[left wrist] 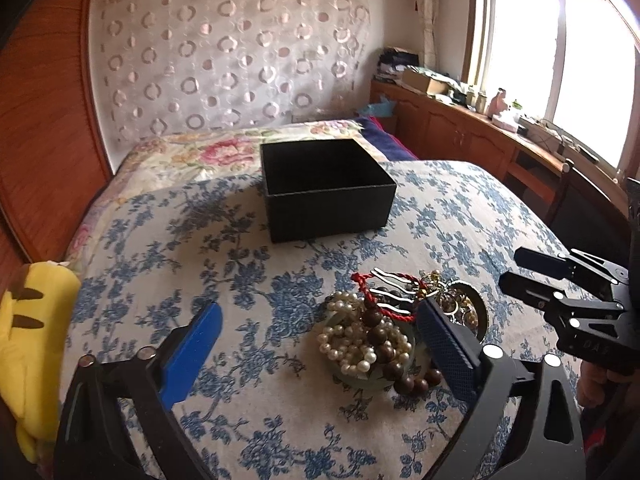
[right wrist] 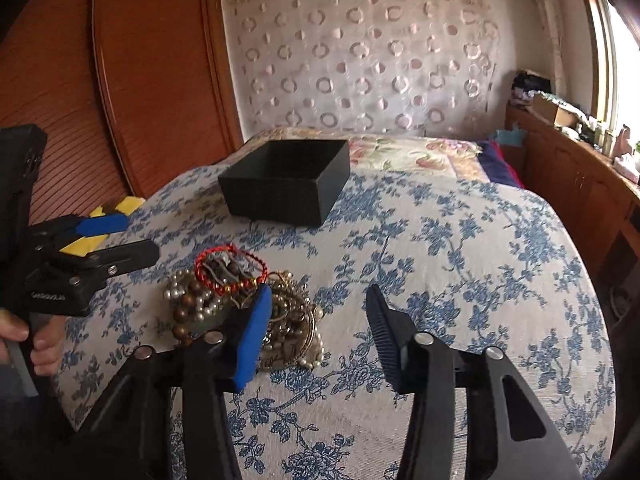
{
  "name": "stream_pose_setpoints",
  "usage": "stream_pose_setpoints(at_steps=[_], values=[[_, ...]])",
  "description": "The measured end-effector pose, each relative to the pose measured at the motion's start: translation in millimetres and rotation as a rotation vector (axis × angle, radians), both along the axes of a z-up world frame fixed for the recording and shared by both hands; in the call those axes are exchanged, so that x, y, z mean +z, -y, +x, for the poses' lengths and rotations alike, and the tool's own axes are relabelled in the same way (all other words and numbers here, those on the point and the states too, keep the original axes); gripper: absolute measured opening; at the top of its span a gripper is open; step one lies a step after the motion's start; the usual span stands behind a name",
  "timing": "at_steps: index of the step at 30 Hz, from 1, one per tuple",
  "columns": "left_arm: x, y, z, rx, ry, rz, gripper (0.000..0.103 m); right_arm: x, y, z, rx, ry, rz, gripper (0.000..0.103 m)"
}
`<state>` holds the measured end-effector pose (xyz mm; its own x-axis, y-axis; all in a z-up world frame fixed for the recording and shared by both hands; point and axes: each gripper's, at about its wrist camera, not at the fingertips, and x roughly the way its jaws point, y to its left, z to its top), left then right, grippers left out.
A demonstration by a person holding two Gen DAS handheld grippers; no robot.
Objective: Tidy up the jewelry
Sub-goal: 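Grasp the red string bracelet from the pile with the left tool and lift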
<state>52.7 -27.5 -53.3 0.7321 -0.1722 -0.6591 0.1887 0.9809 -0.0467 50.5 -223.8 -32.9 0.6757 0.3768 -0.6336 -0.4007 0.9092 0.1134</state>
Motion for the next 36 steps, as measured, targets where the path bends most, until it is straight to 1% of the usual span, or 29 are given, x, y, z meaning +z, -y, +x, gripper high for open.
stream_pose_setpoints(at_steps=[3,5,7,9,11,15,17,19,21,23,24,25,26,29,33,36], values=[[-5.0,4.1,8.1,-0.017,-0.024,-0.007,0.083,-3.6,-0.8,2.2,0.009,-0.016,-0.006,0.047],[-8.6,4.5,14.0,-0.031,-0.050,-0.030,0.074,-5.4,-1.2,3.6,0.014,-0.023,-0.009,0.047],[-11.7,6.4,19.6,-0.038,-0.068,-0.038,0.072,-7.6,-1.9,4.4,0.018,-0.031,-0.013,0.047],[-14.5,6.7,25.6,-0.051,-0.096,-0.073,0.067,-9.0,-2.0,5.2,0.021,-0.038,-0.014,0.047],[-17.6,6.8,32.2,-0.055,-0.125,-0.103,0.057,-9.3,-2.2,5.8,0.026,-0.043,-0.015,0.047],[-18.7,14.2,38.9,-0.069,-0.137,-0.103,0.050,-8.6,-3.0,7.7,0.031,-0.046,-0.014,0.047],[-19.9,17.1,41.7,-0.075,-0.150,-0.113,0.042,-8.9,-3.2,7.7,0.033,-0.047,-0.014,0.047],[-22.2,19.7,45.0,-0.079,-0.168,-0.123,0.040,-9.7,-3.3,7.9,0.036,-0.052,-0.014,0.047],[-24.9,19.7,47.9,-0.082,-0.184,-0.132,0.036,-10.5,-3.2,8.1,0.039,-0.054,-0.017,0.047],[-26.1,19.0,49.4,-0.088,-0.200,-0.162,0.025,-11.0,-2.7,7.8,0.039,-0.057,-0.017,0.047],[-25.7,18.7,49.6,-0.091,-0.201,-0.172,0.022,-11.0,-2.1,7.6,0.039,-0.057,-0.016,0.047],[-24.5,18.1,49.3,-0.095,-0.200,-0.179,0.014,-10.9,-1.8,7.5,0.038,-0.058,-0.015,0.047],[-23.1,18.3,49.0,-0.100,-0.199,-0.184,0.009,-10.6,-1.4,7.6,0.038,-0.059,-0.015,0.047],[-19.1,19.4,47.9,-0.106,-0.194,-0.185,0.007,-10.1,-0.3,7.4,0.036,-0.058,-0.014,0.047],[-9.8,16.0,42.5,-0.111,-0.168,-0.204,0.005,-9.7,0.8,7.3,0.035,-0.059,-0.012,0.047],[-0.8,15.4,39.3,-0.113,-0.140,-0.194,0.003,-10.9,0.3,7.9,0.039,-0.064,-0.015,0.047]])
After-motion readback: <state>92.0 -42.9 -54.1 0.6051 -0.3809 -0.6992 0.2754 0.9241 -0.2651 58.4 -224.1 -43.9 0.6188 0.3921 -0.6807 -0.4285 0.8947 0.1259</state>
